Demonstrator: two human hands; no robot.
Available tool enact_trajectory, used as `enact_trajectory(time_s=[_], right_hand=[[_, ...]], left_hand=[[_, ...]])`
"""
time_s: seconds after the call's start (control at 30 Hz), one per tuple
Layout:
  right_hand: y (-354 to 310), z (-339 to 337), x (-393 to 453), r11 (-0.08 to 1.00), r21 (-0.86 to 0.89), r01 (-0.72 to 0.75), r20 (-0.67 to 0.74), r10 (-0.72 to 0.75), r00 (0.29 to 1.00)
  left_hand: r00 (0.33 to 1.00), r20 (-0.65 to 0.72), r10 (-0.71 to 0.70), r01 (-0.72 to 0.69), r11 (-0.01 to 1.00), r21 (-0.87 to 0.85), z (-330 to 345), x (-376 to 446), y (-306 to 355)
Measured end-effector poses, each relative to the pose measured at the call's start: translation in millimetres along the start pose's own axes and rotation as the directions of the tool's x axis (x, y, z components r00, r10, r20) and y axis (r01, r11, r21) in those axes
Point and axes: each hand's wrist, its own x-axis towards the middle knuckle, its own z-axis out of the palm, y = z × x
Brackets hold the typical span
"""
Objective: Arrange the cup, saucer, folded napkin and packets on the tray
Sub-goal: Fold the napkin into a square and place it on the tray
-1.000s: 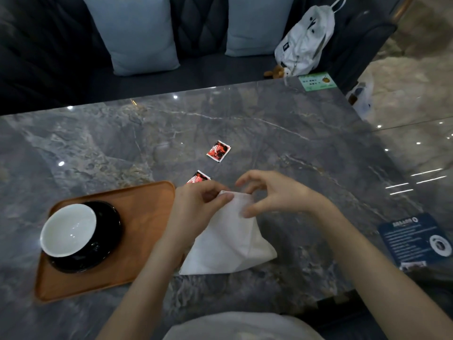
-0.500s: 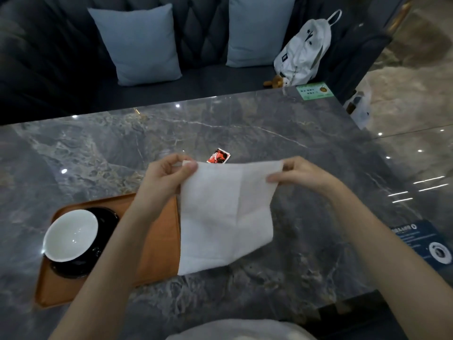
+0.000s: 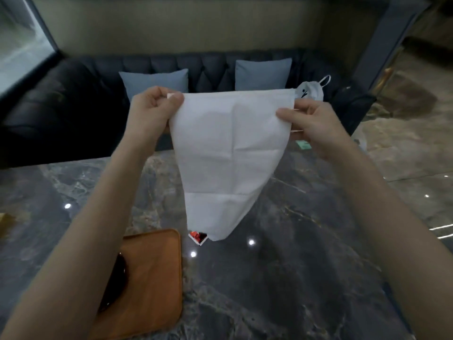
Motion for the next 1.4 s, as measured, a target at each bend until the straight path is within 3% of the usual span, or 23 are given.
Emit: enact_trajectory(time_s=[0.2,0.83,0.97,1.2,1.4], right_hand=[[-40.4,1.8,5.2,0.984,0.065,0.166,-0.053,-0.163,0.985],[-33.0,-0.3,-40.3,0.988,0.061,0.141,-0.004,-0.141,0.99],[-14.3,3.1,-29.4,0.998,0.025,0.059,-0.006,-0.059,0.998],[64.0,19.9,-11.9,0.988,0.014,-0.156,-0.032,0.157,0.987],[111.0,27.4,-10.1,0.973,-0.042,-0.227,-0.051,0.225,0.973]], left_hand=[[0.993,-0.026,0.114,-0.115,0.992,-0.058,-7.3,19.2,35.5],[0.987,0.037,0.156,-0.152,0.985,-0.081,-24.5,-25.6,41.4],[0.993,0.073,0.091,-0.089,0.996,-0.028,-19.9,-18.1,21.7],[0.981,0.098,-0.167,0.169,0.986,-0.012,-5.4,-20.6,-58.3],[0.957,0.12,-0.265,0.265,0.964,0.016,-0.3,-32.5,-100.2]])
